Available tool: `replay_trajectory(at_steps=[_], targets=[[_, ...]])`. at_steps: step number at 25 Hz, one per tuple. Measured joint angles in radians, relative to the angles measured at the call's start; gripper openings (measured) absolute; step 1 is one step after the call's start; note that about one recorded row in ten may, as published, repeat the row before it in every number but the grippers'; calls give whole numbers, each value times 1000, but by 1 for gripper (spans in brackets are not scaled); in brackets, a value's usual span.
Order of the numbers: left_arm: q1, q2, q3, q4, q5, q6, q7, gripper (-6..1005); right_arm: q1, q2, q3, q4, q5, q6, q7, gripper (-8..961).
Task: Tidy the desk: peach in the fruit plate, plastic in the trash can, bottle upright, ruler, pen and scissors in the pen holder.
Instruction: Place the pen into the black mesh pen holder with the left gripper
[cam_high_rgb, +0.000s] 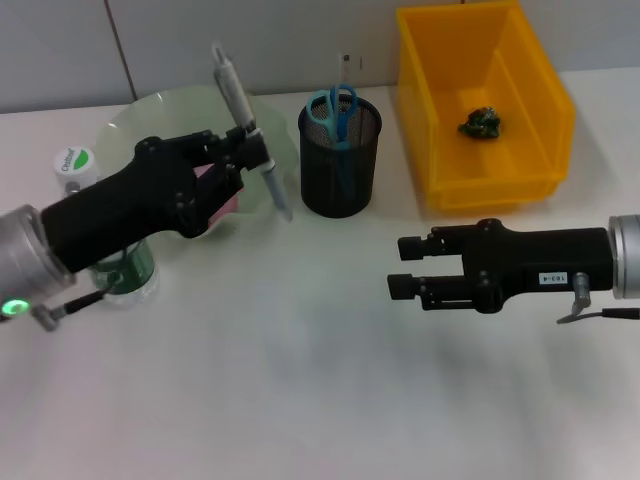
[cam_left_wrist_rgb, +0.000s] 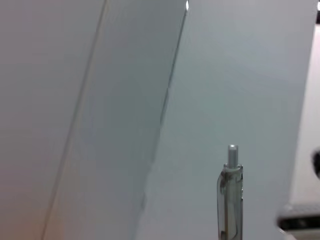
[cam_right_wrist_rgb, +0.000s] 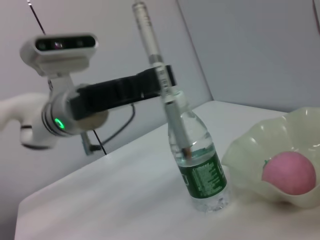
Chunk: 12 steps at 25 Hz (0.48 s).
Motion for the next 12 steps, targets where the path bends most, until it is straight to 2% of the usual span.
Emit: replay_trajectory(at_steps=[5, 6, 7, 10, 12], targets=[[-84, -1, -8, -219, -106, -55, 199, 147, -10, 1, 3, 20, 1, -2, -33, 632], [-118, -2, -13, -289, -156, -82, 270, 150, -11, 1, 3, 30, 1, 0, -44, 632], [-118, -2, -13, -289, -156, -82, 270, 152, -11, 1, 3, 30, 1, 0, -44, 632], [-172, -1, -35, -378, -202, -117, 374, 161, -13, 1, 3, 39, 1, 2, -57, 632], [-216, -2, -88, -447, -205, -145, 452, 167, -13, 1, 3, 45, 1, 2, -70, 632]])
